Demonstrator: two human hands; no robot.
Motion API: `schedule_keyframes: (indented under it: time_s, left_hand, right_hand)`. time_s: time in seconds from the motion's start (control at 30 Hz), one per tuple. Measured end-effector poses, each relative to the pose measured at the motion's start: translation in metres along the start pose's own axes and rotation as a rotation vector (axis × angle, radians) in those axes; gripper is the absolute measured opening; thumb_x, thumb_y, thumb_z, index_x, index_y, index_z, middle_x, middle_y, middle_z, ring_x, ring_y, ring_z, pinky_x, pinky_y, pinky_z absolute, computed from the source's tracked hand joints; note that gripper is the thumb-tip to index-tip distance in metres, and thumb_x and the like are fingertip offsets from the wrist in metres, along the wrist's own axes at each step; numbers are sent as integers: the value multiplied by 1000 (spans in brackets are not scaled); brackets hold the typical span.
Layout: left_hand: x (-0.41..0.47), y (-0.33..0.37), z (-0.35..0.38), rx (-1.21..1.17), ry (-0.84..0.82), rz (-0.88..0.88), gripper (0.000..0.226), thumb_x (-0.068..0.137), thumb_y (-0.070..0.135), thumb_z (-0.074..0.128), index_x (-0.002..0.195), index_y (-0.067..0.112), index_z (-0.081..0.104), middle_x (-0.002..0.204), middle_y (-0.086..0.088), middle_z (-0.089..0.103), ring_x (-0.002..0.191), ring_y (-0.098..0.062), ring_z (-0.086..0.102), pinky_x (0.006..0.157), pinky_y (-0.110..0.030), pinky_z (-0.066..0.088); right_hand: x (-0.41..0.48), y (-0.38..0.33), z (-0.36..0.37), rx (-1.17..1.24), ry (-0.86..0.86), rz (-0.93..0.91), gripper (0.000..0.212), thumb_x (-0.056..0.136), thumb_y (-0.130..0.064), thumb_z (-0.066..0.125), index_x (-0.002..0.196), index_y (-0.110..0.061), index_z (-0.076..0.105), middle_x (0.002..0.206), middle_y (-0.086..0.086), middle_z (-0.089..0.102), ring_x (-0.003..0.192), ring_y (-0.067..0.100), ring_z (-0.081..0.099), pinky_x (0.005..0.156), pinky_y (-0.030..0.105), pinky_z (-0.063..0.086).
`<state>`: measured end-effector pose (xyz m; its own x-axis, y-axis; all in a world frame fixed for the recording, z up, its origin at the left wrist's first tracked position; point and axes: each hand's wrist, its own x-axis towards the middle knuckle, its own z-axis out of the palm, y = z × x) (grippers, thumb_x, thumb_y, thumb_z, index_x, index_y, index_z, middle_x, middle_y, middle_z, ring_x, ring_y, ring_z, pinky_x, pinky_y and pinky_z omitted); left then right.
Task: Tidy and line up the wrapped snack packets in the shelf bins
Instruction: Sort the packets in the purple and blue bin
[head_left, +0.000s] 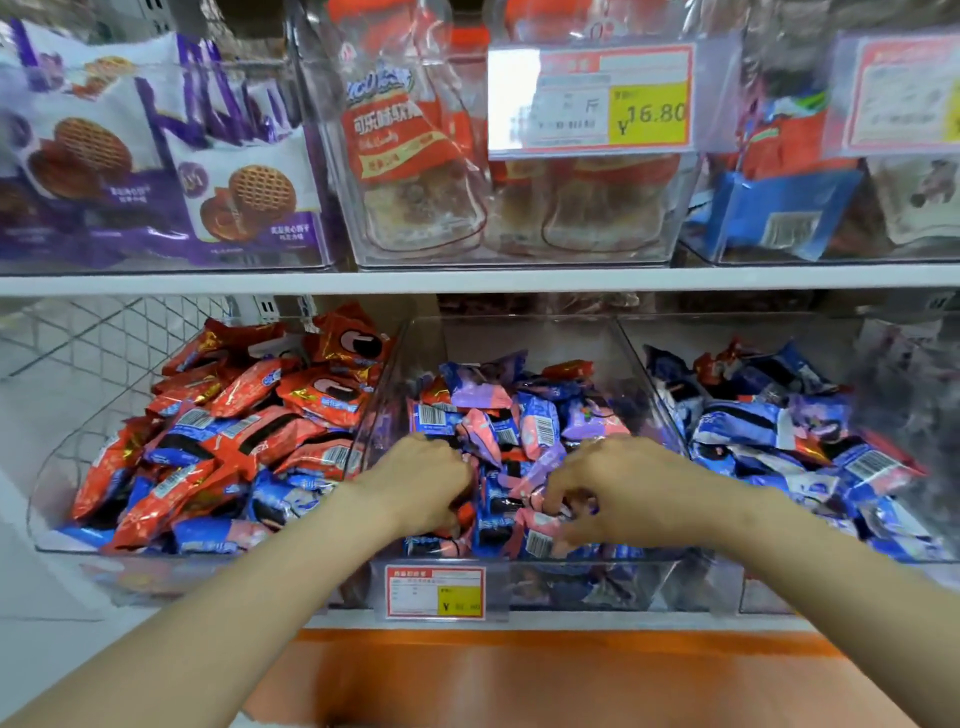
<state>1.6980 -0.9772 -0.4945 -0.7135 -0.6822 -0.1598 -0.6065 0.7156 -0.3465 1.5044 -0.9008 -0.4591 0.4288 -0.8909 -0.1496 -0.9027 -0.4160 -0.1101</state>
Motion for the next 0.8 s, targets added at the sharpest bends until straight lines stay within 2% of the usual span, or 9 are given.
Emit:
schedule_keyframes:
  time_s: [0.13, 0.23, 0.3, 0.37, 0.43, 0.5, 0.63, 0.73, 0.8]
  left_hand:
    - [3, -1, 1, 5, 40, -25, 25, 85, 28, 53, 104, 13, 59, 110, -7, 62, 107, -28, 54, 89, -34, 38]
    - [1, -5, -4, -59, 102, -43, 20, 87, 27, 52, 102, 16, 59, 108, -5, 62, 108, -26, 54, 89, -31, 38]
    - [-5, -11, -11, -154, 191, -73, 17, 88, 30, 53, 99, 18, 59, 109, -1, 61, 108, -23, 53, 86, -28, 38]
    - [-13, -18, -18, -248, 314, -100, 15, 88, 34, 55, 94, 20, 58, 102, 6, 59, 104, -17, 53, 78, -27, 38]
    - [-20, -26, -23, -356, 427, -148, 14, 87, 36, 59, 86, 22, 56, 89, 11, 54, 92, -12, 53, 66, -26, 34]
    - [-27, -33, -25, -499, 485, -216, 16, 84, 34, 64, 76, 26, 53, 79, 13, 55, 78, -10, 54, 62, -27, 38]
    - [-36, -44, -26, -722, 551, -294, 19, 83, 24, 68, 71, 30, 54, 60, 17, 61, 59, 2, 55, 64, -32, 49]
    - [-41, -45, -25, -751, 602, -339, 12, 84, 20, 66, 79, 25, 57, 56, 18, 59, 61, 10, 53, 57, -26, 40]
    - [-45, -46, -24, -757, 633, -330, 11, 85, 18, 66, 81, 25, 58, 59, 17, 58, 64, 8, 54, 56, -25, 38]
  right_hand:
    - [0, 5, 4, -72, 53, 49, 23, 86, -41, 60, 98, -21, 64, 94, -5, 64, 90, 17, 54, 65, 25, 32]
    - [-3, 9, -2, 4, 112, 82, 12, 84, -37, 63, 82, -26, 60, 79, -9, 59, 77, 12, 49, 62, 23, 31]
    - [-6, 16, -12, 125, 195, 156, 24, 80, -33, 68, 63, -29, 51, 66, -13, 56, 69, 10, 50, 63, 24, 36]
    - [-9, 28, -21, 298, 297, 232, 29, 77, -31, 73, 58, -33, 52, 61, -13, 56, 64, 8, 53, 65, 28, 44]
    - [-8, 32, -23, 487, 380, 260, 20, 75, -30, 77, 64, -31, 61, 61, -11, 59, 58, 5, 51, 65, 27, 45]
    - [-1, 30, -19, 613, 416, 278, 14, 74, -29, 78, 72, -19, 68, 62, -5, 60, 54, 3, 49, 62, 22, 43]
    - [20, 14, -6, 605, 388, 309, 18, 74, -30, 79, 76, -14, 70, 64, -7, 63, 61, 6, 55, 67, 25, 46]
    - [35, 3, 3, 590, 337, 294, 24, 76, -32, 77, 89, -13, 70, 74, -2, 67, 69, 13, 61, 71, 30, 50]
    - [40, -3, 5, 601, 342, 249, 35, 76, -32, 77, 107, -20, 65, 76, -8, 63, 66, 7, 58, 72, 30, 48]
